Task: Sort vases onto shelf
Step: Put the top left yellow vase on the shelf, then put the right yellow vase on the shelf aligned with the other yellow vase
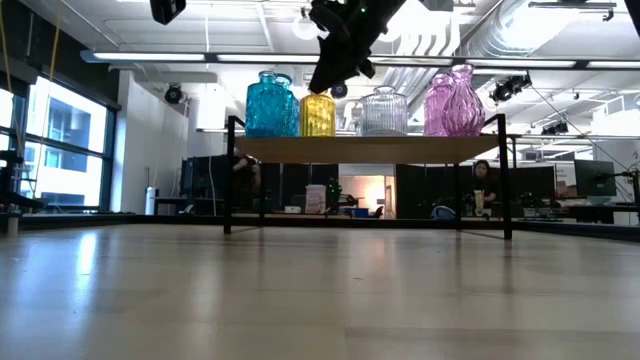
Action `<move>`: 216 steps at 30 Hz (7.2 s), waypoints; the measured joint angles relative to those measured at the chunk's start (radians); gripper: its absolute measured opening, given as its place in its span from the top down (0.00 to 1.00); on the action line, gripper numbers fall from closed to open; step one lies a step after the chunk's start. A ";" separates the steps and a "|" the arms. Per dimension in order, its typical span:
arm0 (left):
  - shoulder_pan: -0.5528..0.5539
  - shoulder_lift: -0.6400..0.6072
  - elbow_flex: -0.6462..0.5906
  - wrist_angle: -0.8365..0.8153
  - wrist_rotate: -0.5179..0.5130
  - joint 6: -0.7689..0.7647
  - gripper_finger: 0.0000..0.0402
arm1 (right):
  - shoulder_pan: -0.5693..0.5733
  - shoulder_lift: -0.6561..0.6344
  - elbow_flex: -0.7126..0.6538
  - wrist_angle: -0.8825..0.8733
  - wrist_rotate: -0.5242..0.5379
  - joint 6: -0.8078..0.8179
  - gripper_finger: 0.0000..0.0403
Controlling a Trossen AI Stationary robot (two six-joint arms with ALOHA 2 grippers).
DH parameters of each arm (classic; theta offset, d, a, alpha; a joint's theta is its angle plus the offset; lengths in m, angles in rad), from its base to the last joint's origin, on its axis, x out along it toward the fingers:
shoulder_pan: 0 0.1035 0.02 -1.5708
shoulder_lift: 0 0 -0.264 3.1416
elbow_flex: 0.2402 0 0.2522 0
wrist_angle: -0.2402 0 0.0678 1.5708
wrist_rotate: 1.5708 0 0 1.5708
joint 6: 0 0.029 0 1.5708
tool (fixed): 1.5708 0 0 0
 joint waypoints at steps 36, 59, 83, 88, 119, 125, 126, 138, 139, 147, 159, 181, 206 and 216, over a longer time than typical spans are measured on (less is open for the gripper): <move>-0.021 0.000 0.000 0.000 -0.008 -0.024 0.84 | 0.002 0.000 0.000 0.070 0.042 0.137 0.86; -0.046 0.000 0.000 0.001 -0.011 -0.024 0.84 | -0.042 0.002 0.000 0.093 0.018 0.225 0.86; -0.073 0.000 0.000 0.001 -0.013 -0.024 0.84 | -0.064 0.002 0.000 0.053 0.094 0.225 0.86; -0.073 0.000 0.000 0.001 -0.013 -0.024 0.84 | -0.074 0.002 0.000 0.053 0.097 0.224 0.86; -0.073 0.000 0.000 0.001 -0.012 -0.024 0.84 | -0.149 0.002 0.000 0.054 0.122 0.187 0.86; -0.073 0.000 0.000 0.001 -0.012 -0.025 0.84 | -0.152 0.002 0.000 0.055 0.140 0.179 0.86; -0.073 0.000 0.000 0.001 -0.012 -0.025 0.84 | -0.152 0.002 0.000 0.055 0.140 0.179 0.86; -0.073 0.000 0.000 0.001 -0.012 -0.034 0.84 | -0.156 0.002 0.000 0.055 0.182 0.171 0.86; -0.072 0.000 0.000 0.001 -0.011 -0.037 0.84 | -0.156 0.002 0.000 0.055 0.187 0.171 0.86; -0.084 0.000 0.000 0.000 -0.012 -0.042 0.84 | -0.156 0.002 0.000 0.055 0.201 0.164 0.86; -0.106 0.000 0.000 0.000 -0.034 -0.033 0.84 | -0.117 -0.024 -0.001 0.062 0.207 0.175 0.86; -0.106 0.000 0.000 0.000 0.129 0.072 0.84 | 0.396 -0.301 0.000 -0.387 -0.040 0.621 0.86; -0.119 0.000 0.000 0.001 0.166 0.167 0.84 | 0.909 -0.205 -0.011 -0.810 -0.045 1.337 0.86; -0.119 0.000 0.000 0.001 0.165 0.157 0.84 | 0.908 -0.227 -0.080 -0.862 -0.100 1.272 0.86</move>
